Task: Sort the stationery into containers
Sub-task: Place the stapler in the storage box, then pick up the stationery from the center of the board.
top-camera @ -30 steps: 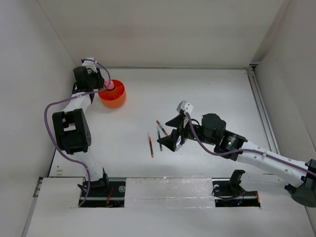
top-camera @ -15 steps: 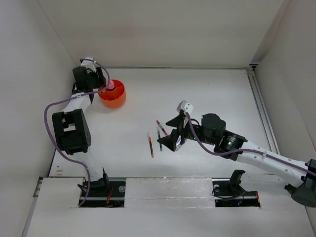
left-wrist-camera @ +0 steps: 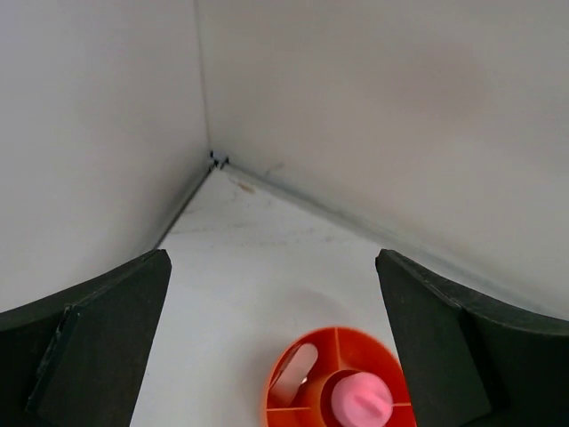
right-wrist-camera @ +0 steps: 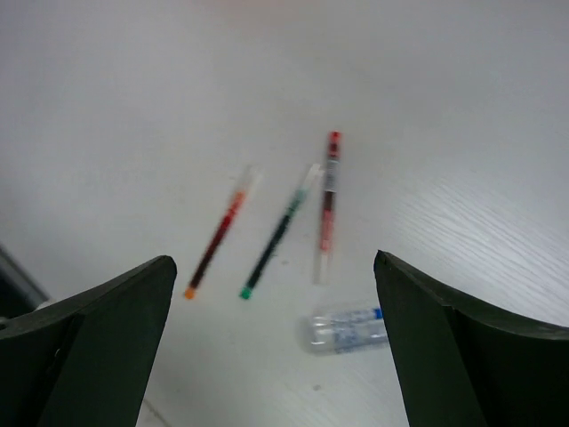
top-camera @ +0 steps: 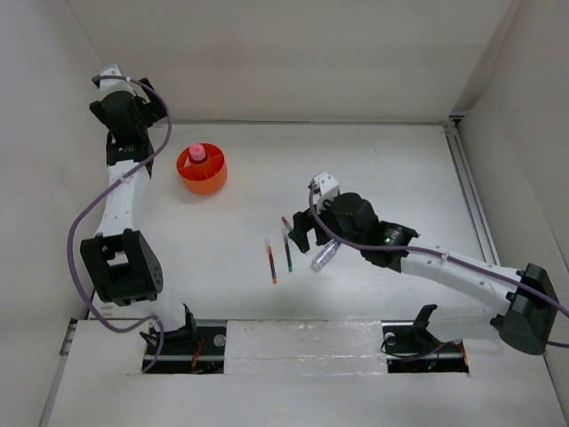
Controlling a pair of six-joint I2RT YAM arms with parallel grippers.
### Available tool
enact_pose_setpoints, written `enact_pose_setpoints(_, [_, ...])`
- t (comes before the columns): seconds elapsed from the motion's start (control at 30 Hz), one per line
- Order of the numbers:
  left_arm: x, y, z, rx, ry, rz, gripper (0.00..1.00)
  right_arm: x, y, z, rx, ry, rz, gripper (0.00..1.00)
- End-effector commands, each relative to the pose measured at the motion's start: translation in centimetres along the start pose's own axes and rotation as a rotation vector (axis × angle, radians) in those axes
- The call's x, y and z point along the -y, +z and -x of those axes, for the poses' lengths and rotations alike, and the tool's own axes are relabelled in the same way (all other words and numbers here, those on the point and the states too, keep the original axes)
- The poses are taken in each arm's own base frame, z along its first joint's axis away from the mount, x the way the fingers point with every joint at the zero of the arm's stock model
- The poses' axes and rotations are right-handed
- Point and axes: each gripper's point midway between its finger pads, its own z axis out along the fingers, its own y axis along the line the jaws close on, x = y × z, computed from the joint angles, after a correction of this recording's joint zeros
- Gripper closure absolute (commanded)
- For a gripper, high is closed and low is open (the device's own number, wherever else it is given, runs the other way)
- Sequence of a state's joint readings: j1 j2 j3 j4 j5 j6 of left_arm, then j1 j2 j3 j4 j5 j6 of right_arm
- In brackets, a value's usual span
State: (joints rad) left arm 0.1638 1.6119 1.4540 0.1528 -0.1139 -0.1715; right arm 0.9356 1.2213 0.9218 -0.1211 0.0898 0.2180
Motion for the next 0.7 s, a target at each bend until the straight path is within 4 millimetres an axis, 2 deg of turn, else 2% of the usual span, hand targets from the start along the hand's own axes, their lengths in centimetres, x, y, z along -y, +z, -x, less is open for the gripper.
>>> enact_pose_setpoints(0.0, [-0.1, -6.6, 10.3, 0.235, -0.156, 0.037, 0.00, 6.5, -1.4, 1.0, 0.005, 0.140, -0.312, 0.01])
enact_pose_setpoints(0.03, [0.7, -7.6, 11.8, 0.273, -0.143, -0.011, 0.00, 7.1, -2.0, 1.2, 0.015, 0.149, -0.325, 0.01])
enact_pose_setpoints(0.07, [1.5, -8.4, 12.4, 0.280, -0.140, -0.057, 0.00, 7.8, -2.4, 1.3, 0.015, 0.156, -0.342, 0.01])
enact_pose_setpoints(0.1, [1.9, -9.4, 13.7, 0.302, -0.143, -0.073, 0.00, 9.2, -2.8, 1.0, 0.012, 0.170, -0.376, 0.01])
enact_pose_setpoints(0.2, [4.0, -11.0, 14.4, 0.266, -0.159, -0.124, 0.00, 11.3, -3.6, 1.1, 0.023, 0.193, -0.381, 0.01])
enact_pose_setpoints(0.23, [4.7, -12.0, 15.6, 0.276, -0.168, -0.160, 0.00, 12.1, -3.4, -0.3, 0.001, 0.207, -0.378, 0.01])
enact_pose_setpoints(0.27, [5.3, -12.1, 14.7, 0.234, -0.173, -0.194, 0.00, 12.7, -3.5, -0.5, 0.003, 0.214, -0.369, 0.01])
enact_pose_setpoints(0.3, [6.0, -12.8, 14.9, 0.222, -0.187, -0.233, 0.00, 12.7, -3.3, -1.0, -0.011, 0.234, -0.323, 0.01])
enact_pose_setpoints(0.33, [6.4, -13.1, 14.7, 0.194, -0.229, -0.249, 0.00, 14.5, -3.5, -1.8, -0.029, 0.269, -0.351, 0.01])
enact_pose_setpoints(0.37, [6.5, -13.7, 13.6, 0.141, -0.247, -0.253, 0.00, 15.1, -3.3, -3.2, -0.056, 0.286, -0.352, 0.01])
enact_pose_setpoints(0.47, [8.0, -15.0, 11.5, 0.030, -0.305, -0.339, 0.00, 16.9, -3.6, -5.5, -0.097, 0.318, -0.384, 0.02])
enact_pose_setpoints(0.5, [8.3, -15.2, 9.7, -0.043, -0.316, -0.352, 0.00, 17.0, -3.5, -6.2, -0.115, 0.321, -0.387, 0.02])
enact_pose_setpoints(0.53, [9.5, -15.8, 8.5, -0.108, -0.333, -0.419, 0.00, 17.5, -3.5, -6.9, -0.129, 0.331, -0.401, 0.02])
enact_pose_setpoints(0.57, [10.0, -15.7, 5.3, -0.204, -0.347, -0.455, 0.00, 17.6, -3.5, -7.4, -0.142, 0.324, -0.402, 0.02])
enact_pose_setpoints(0.6, [11.2, -16.8, 4.4, -0.239, -0.375, -0.529, 0.00, 17.7, -3.3, -8.5, -0.173, 0.330, -0.407, 0.02])
enact_pose_setpoints(0.63, [12.6, -17.8, 2.4, -0.301, -0.370, -0.600, 0.00, 18.0, -3.2, -8.8, -0.180, 0.330, -0.425, 0.02])
enact_pose_setpoints(0.67, [13.2, -18.2, 0.7, -0.337, -0.357, -0.600, 0.00, 18.4, -3.5, -9.5, -0.197, 0.329, -0.451, 0.03])
